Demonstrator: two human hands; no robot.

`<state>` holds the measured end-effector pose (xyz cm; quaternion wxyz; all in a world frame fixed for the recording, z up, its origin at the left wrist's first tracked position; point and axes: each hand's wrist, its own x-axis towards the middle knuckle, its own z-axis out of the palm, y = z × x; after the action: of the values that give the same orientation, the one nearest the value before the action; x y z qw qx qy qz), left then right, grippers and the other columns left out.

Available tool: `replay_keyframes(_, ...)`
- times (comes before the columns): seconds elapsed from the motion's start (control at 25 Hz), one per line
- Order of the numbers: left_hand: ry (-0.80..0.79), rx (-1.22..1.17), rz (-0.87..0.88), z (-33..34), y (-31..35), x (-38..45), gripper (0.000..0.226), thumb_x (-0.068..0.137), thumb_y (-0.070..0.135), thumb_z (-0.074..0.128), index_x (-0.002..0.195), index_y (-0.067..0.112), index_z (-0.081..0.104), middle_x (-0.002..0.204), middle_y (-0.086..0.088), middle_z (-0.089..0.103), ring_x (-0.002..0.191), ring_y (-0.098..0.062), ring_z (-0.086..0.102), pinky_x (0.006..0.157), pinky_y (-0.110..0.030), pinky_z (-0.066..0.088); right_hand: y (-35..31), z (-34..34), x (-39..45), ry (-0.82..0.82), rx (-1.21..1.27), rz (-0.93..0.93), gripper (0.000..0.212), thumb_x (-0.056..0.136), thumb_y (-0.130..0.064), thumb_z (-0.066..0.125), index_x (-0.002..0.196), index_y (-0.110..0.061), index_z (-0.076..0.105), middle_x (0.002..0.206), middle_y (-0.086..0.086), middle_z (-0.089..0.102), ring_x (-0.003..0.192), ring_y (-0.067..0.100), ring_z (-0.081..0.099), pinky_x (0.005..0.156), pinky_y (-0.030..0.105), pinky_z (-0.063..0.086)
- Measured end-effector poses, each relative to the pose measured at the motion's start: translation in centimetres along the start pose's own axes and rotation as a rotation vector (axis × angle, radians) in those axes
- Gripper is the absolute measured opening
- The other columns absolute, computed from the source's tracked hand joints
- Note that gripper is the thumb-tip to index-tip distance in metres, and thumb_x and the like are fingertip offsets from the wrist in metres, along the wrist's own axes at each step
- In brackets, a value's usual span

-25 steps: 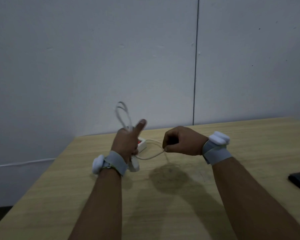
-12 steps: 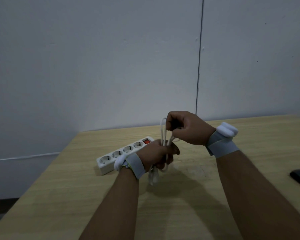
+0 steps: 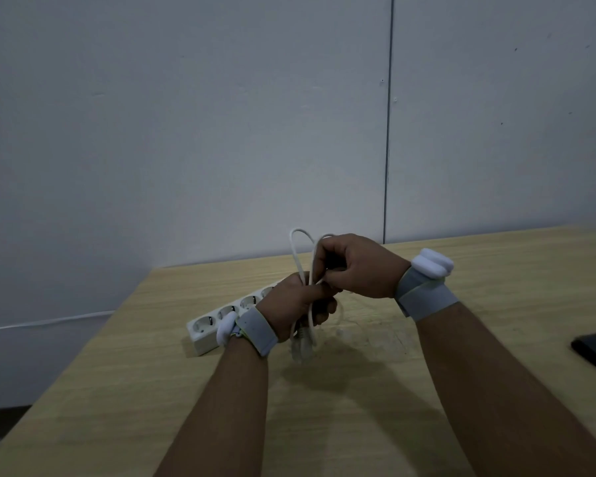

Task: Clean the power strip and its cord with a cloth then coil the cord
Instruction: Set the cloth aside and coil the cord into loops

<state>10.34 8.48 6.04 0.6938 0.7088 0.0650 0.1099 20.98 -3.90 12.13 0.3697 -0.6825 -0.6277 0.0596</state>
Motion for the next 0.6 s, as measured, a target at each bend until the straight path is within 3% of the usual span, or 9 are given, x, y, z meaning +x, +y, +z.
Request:
replay_keyframes(0.12, 0.049, -0.148, -0.008, 0.4, 0.3, 0.3, 0.033, 0.096, -0.003, 0.046, 0.070, 0.010, 0.062, 0.044, 0.001, 0.038, 0.034, -0.011, 0.034, 0.039, -0.020, 0.036, 0.0, 0.1, 0.1, 0.016, -0.018, -0.015, 0.017, 0.076, -0.001, 0.059, 0.080, -0.017, 0.063, 0.083, -0.004, 0.067, 0.072, 0.010, 0.064, 0.071, 0.036, 0.057)
replay_keyframes(0.2, 0.082, -0.206, -0.036, 0.0, 0.7, 0.2, 0.031, 0.097, 0.002, 0.045, 0.070, 0.008, 0.058, 0.044, 0.003, 0.027, 0.032, -0.009, 0.023, 0.036, -0.015, 0.026, 0.2, 0.0, 0.1, 0.147, -0.015, -0.050, 0.017, 0.076, -0.004, 0.059, 0.082, -0.020, 0.061, 0.084, -0.003, 0.065, 0.074, 0.010, 0.063, 0.070, 0.033, 0.055)
replay_keyframes(0.32, 0.135, -0.213, -0.045, -1.3, 1.2, -0.3, 0.033, 0.097, 0.011, 0.048, 0.066, 0.014, 0.036, 0.046, 0.002, 0.020, 0.031, -0.009, 0.018, 0.039, -0.014, 0.017, 1.9, -1.5, -0.2, 0.394, -0.140, -0.051, 0.018, 0.073, -0.016, 0.064, 0.087, -0.023, 0.056, 0.092, -0.002, 0.056, 0.082, 0.013, 0.055, 0.071, 0.025, 0.043)
replay_keyframes(0.4, 0.182, -0.207, -0.041, -1.9, 1.5, -0.6, 0.035, 0.095, 0.012, 0.050, 0.066, 0.017, 0.032, 0.047, 0.002, 0.019, 0.032, -0.008, 0.018, 0.041, -0.014, 0.016, 3.1, -1.6, -0.3, 0.328, -0.178, 0.110, 0.029, 0.072, -0.026, 0.069, 0.096, -0.027, 0.053, 0.099, -0.006, 0.055, 0.085, 0.013, 0.055, 0.071, 0.025, 0.039)
replay_keyframes(0.52, 0.147, -0.155, -0.059, -1.3, 1.7, -0.6, 0.037, 0.095, 0.013, 0.052, 0.064, 0.018, 0.033, 0.047, 0.001, 0.020, 0.033, -0.009, 0.017, 0.040, -0.015, 0.017, 3.9, 0.7, 0.0, 0.064, -0.150, 0.247, 0.057, 0.074, -0.032, 0.073, 0.122, -0.031, 0.044, 0.116, -0.011, 0.051, 0.091, 0.012, 0.057, 0.074, 0.026, 0.043)
replay_keyframes(0.6, 0.104, -0.069, -0.120, -0.9, 1.4, -0.4, 0.041, 0.097, 0.016, 0.051, 0.060, 0.018, 0.033, 0.045, 0.002, 0.021, 0.033, -0.009, 0.017, 0.039, -0.015, 0.019, 4.1, 1.3, 0.2, 0.101, -0.146, 0.219, 0.050, 0.077, -0.030, 0.072, 0.121, -0.032, 0.048, 0.107, -0.012, 0.058, 0.080, 0.010, 0.060, 0.074, 0.030, 0.049)
